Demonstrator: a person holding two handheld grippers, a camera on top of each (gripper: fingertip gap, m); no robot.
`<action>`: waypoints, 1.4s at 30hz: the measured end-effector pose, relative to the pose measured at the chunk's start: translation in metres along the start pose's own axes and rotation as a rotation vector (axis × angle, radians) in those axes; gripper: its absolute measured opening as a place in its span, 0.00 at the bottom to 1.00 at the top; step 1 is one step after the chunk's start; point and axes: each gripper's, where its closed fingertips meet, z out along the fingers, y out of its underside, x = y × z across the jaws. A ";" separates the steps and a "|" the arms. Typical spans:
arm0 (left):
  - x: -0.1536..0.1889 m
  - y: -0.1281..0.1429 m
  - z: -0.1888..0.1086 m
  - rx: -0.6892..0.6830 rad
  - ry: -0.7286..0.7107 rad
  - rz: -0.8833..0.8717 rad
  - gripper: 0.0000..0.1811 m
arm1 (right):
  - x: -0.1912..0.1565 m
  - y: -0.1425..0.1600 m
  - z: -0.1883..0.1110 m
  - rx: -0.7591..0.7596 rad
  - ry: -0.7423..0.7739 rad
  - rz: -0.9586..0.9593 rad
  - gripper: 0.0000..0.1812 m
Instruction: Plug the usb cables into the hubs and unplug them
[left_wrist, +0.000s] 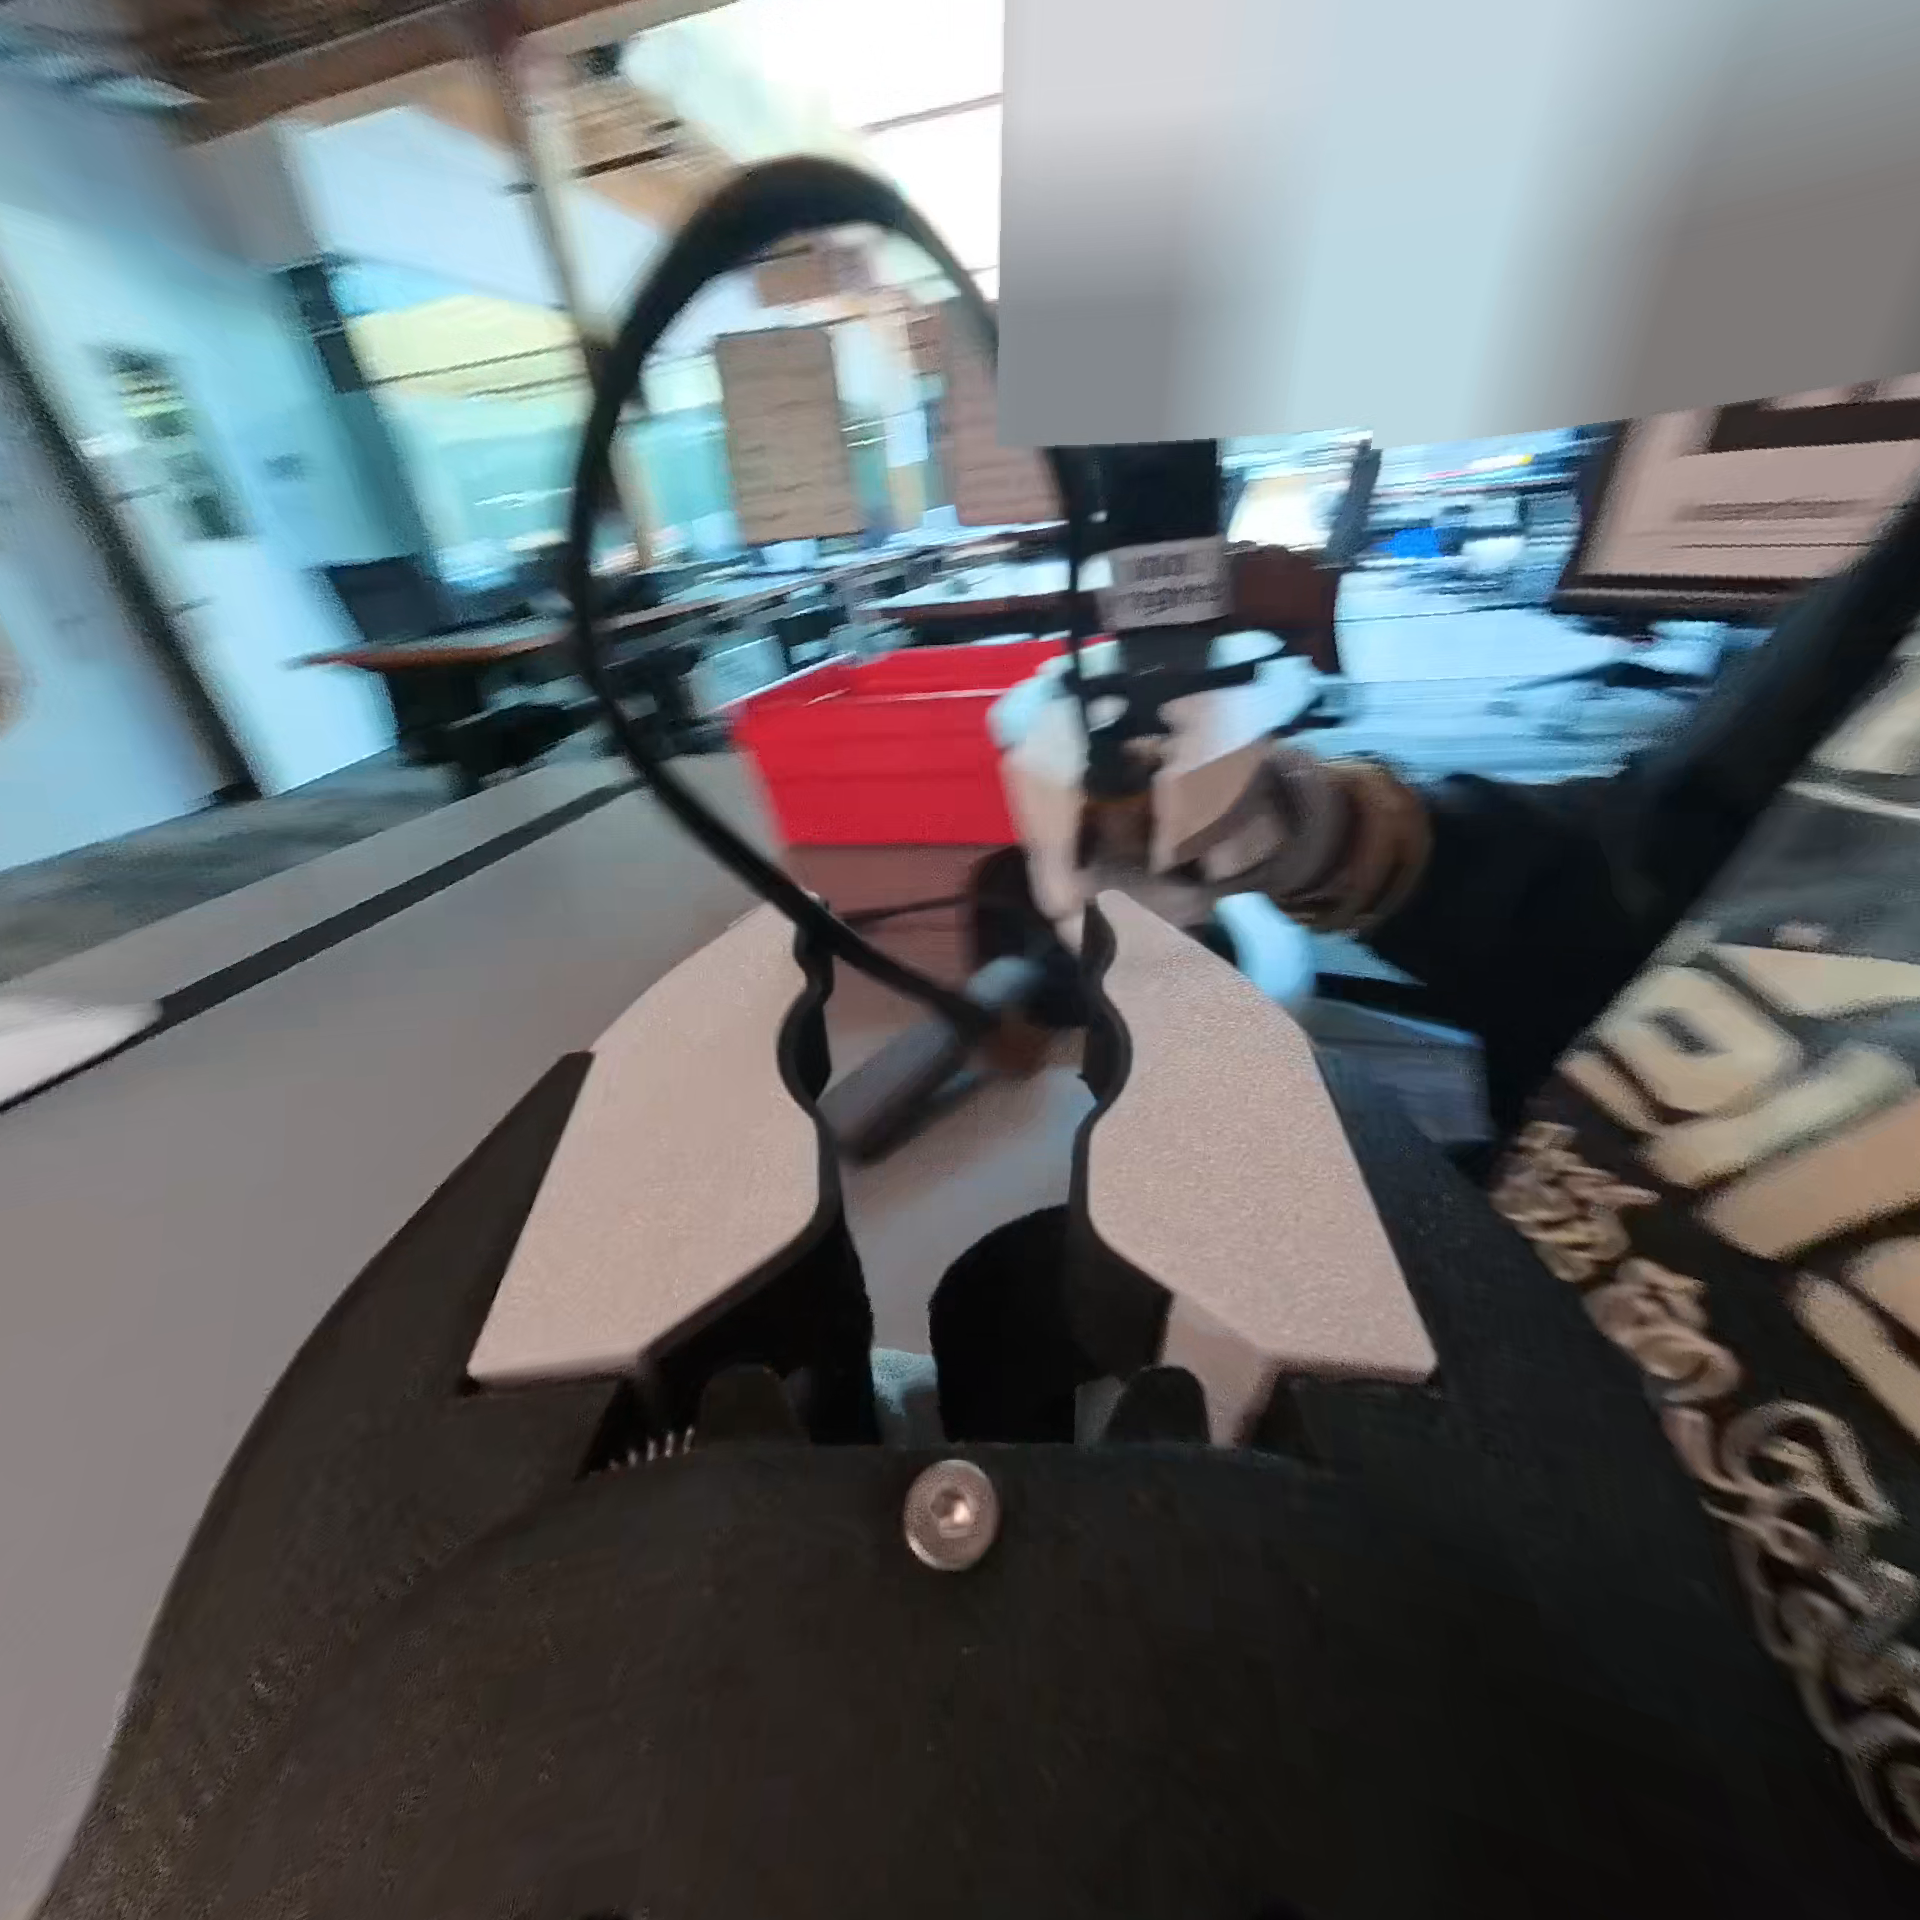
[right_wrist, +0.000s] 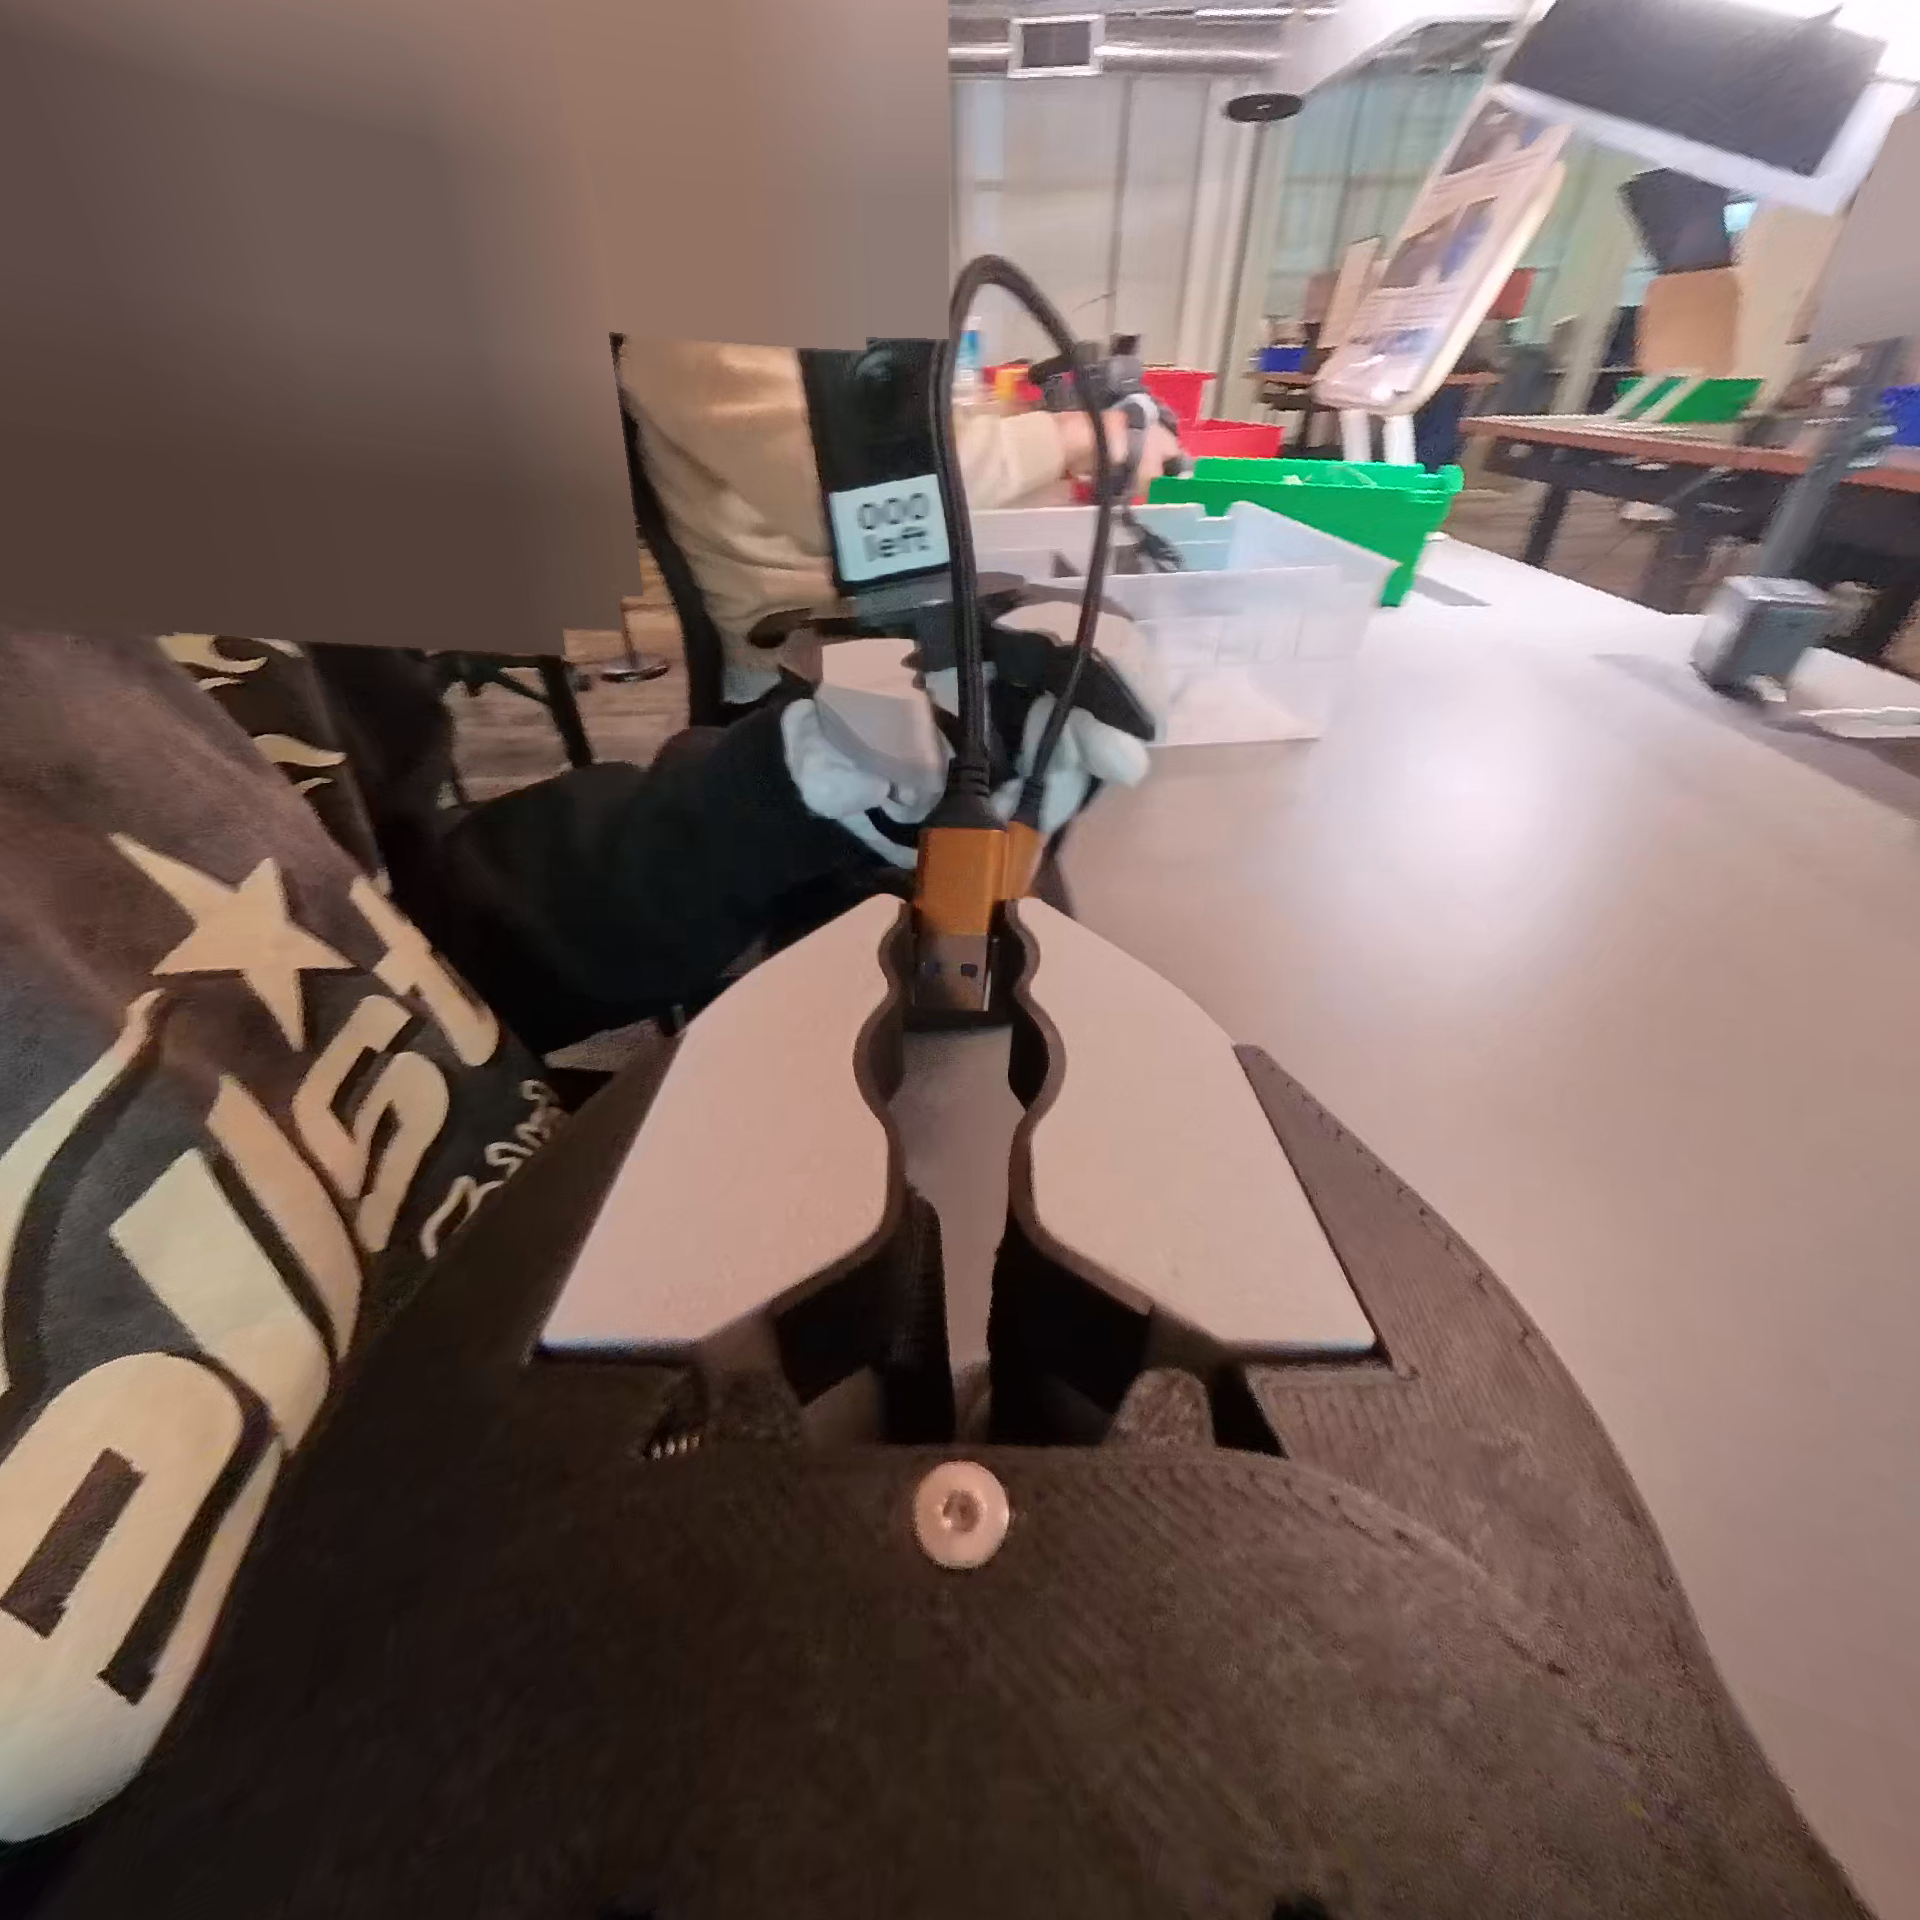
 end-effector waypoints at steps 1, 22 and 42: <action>-0.020 0.004 -0.010 -0.018 -0.109 -0.021 0.25 | 0.010 -0.002 -0.006 0.007 0.048 0.003 0.08; 0.055 -0.013 0.014 0.141 0.287 -0.084 0.24 | -0.030 -0.012 0.012 0.121 -0.227 0.213 0.09; 0.061 -0.008 0.015 0.104 0.332 -0.080 0.08 | -0.033 -0.001 0.022 0.054 -0.183 0.124 0.08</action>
